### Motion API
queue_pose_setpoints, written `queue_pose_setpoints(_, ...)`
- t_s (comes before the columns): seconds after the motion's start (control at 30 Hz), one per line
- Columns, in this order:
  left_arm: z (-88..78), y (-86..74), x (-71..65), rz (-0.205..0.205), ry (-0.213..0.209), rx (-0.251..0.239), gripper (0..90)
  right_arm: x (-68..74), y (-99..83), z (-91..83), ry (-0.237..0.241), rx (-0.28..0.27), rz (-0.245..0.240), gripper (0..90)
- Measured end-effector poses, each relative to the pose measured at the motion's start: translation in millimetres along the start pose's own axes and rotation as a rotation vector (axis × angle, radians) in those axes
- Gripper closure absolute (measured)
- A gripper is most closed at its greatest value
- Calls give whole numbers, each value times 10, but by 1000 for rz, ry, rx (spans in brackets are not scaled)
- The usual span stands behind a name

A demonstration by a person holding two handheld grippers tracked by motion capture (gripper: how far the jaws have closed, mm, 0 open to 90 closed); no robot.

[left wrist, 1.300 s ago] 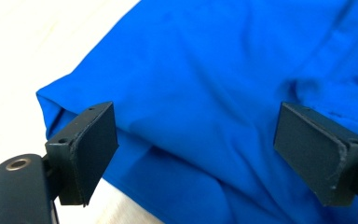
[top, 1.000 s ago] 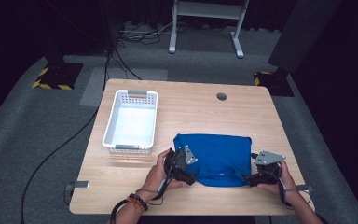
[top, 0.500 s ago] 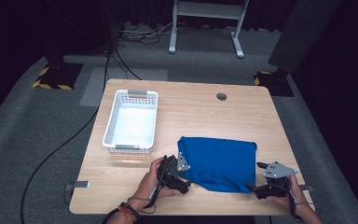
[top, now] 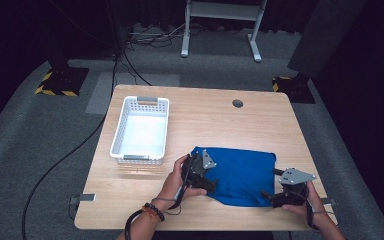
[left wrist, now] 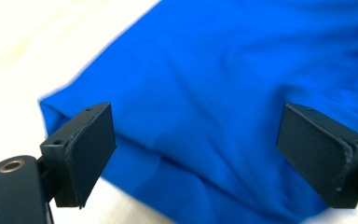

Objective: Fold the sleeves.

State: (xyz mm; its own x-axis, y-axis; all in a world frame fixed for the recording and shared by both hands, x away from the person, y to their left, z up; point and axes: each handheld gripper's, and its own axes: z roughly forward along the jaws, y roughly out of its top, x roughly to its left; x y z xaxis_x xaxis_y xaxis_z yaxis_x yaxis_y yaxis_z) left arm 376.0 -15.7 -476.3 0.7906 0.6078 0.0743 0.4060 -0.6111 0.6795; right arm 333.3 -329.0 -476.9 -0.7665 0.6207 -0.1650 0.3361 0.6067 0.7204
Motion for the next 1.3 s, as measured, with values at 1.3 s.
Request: queue_pose_setpoints(1.3,-413,-663,-68,-50,-96,-56,114,-7,-10,193,39,65,35,124)
